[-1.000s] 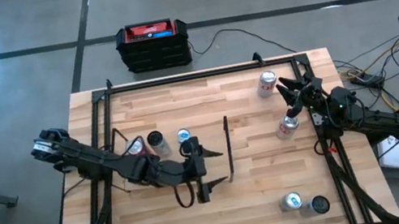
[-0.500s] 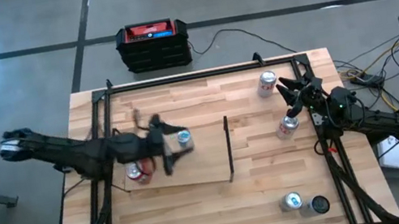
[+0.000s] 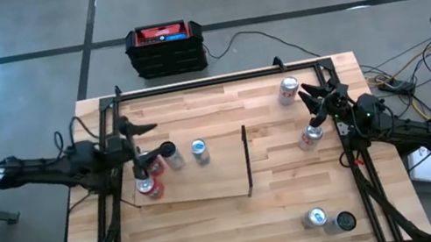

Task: Place canned beverage on shelf
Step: Put the top silver soda can on the shelf

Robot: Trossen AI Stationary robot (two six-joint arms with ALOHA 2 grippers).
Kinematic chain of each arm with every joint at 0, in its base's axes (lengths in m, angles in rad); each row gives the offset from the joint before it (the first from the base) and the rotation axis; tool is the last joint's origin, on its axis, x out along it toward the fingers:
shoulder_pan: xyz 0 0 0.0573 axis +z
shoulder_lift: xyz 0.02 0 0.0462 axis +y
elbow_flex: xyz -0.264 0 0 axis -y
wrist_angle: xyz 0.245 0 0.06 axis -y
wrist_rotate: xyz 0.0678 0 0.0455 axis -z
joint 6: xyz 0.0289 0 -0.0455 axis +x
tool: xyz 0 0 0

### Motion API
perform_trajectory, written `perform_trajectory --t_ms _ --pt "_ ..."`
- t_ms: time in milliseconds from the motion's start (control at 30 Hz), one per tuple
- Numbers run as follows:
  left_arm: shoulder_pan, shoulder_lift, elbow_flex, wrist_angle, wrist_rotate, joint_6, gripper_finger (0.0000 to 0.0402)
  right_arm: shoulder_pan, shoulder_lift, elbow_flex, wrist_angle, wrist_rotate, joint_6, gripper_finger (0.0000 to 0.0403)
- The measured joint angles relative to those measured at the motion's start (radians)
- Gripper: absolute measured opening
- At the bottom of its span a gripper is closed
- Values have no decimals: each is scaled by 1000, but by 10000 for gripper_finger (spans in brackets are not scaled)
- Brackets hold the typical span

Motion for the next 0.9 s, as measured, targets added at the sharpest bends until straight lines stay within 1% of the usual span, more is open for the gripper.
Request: perform_trajectory --t_ms 100,367,567,900 --pt "0 -101 -32 -15 0 40 311 0 0 0 0 0 0 157" --pt "4 -337 -131 -22 -9 42 311 0 0 0 0 0 0 157" --pt "4 -474 -172 -33 -10 42 311 0 0 0 0 0 0 157" --pt "29 -473 -216 -6 -13 19 311 0 0 0 -3 0 0 157"
